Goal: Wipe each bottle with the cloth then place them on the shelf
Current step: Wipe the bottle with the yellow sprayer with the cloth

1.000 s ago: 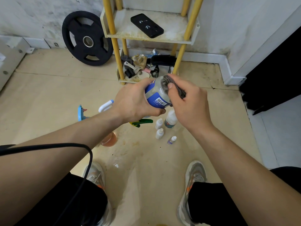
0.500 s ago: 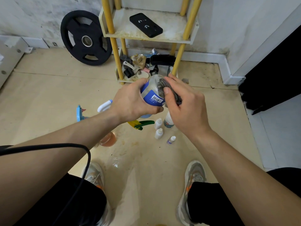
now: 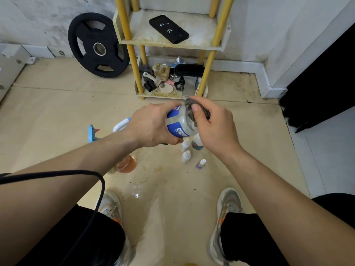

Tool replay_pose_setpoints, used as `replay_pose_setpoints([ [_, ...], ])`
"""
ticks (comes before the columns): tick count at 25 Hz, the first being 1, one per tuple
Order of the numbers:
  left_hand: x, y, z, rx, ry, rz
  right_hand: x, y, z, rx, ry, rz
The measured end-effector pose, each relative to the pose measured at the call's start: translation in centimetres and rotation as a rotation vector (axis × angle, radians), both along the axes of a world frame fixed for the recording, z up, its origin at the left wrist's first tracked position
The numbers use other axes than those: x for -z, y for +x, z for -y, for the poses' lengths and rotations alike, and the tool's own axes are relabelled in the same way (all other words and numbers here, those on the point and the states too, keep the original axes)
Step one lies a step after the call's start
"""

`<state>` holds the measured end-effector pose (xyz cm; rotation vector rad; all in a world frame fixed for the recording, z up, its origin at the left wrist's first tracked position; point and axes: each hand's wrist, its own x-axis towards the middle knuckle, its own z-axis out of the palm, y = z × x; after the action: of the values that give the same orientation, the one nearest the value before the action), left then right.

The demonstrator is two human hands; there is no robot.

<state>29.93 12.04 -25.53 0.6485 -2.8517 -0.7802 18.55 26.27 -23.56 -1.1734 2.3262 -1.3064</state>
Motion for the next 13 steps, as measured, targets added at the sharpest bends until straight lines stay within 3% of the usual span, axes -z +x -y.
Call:
replay_pose_setpoints([
  [6, 0.2, -0.1, 0.8, -0.14, 0.053, -0.05, 0.3, 0.9, 0.0, -0.173, -0.018, -0.269],
  [9, 0.2, -0.2, 1.3, -0.187, 0.115, -0.062, 0.7, 0.8, 0.0, -0.098, 0.032, -0.254],
  [13, 0.2, -0.5, 0.5, -0.088, 0.025, -0.009, 0.7, 0.1, 0.1, 0.01, 0.029, -0.169],
])
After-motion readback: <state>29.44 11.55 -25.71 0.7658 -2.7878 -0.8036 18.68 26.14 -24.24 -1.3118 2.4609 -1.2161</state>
